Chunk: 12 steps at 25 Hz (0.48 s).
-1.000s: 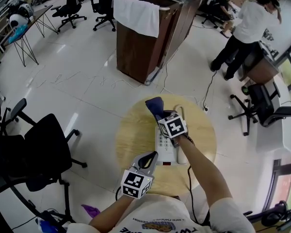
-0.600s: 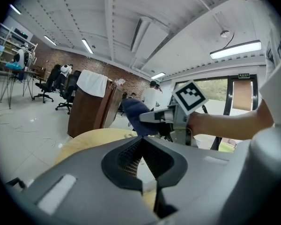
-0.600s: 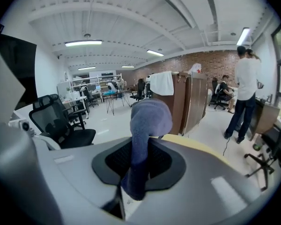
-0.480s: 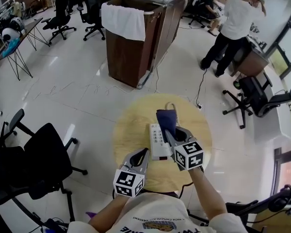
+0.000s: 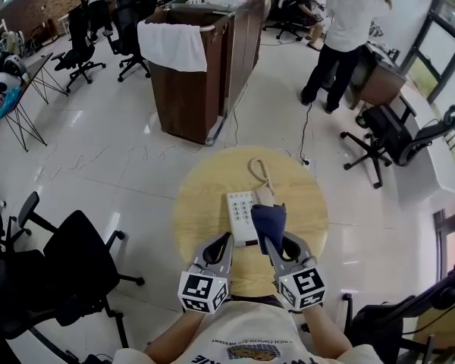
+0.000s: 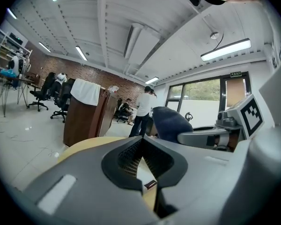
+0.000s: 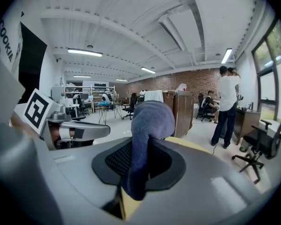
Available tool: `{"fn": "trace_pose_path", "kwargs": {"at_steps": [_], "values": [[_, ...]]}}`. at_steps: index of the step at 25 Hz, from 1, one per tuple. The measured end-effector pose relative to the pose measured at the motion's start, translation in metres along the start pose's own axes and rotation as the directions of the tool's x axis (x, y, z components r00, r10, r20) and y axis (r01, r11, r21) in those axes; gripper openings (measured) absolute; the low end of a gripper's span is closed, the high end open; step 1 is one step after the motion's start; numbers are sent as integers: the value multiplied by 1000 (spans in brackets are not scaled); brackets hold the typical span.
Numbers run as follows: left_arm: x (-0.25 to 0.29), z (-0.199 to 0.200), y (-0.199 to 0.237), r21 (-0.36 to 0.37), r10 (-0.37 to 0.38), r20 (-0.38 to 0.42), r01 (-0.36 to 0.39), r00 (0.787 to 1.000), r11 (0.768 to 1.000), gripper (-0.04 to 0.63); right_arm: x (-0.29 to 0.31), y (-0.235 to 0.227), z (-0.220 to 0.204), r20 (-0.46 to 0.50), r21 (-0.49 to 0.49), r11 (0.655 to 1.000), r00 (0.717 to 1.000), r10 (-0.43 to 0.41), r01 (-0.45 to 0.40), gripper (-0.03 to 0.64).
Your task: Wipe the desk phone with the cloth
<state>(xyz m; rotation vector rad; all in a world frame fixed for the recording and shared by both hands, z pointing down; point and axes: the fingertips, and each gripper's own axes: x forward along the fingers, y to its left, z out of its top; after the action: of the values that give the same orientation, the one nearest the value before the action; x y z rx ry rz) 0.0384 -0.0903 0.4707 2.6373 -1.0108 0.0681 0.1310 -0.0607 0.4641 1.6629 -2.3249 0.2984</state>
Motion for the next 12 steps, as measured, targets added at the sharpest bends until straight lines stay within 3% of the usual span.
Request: {"fn": "trace_pose_path", "kwargs": {"at_steps": [12], "values": [[-4,7,-13,28,-25,16,24,1000,999,-9,-21,2,-7,37,49,999,999,-21,19,66]]}}
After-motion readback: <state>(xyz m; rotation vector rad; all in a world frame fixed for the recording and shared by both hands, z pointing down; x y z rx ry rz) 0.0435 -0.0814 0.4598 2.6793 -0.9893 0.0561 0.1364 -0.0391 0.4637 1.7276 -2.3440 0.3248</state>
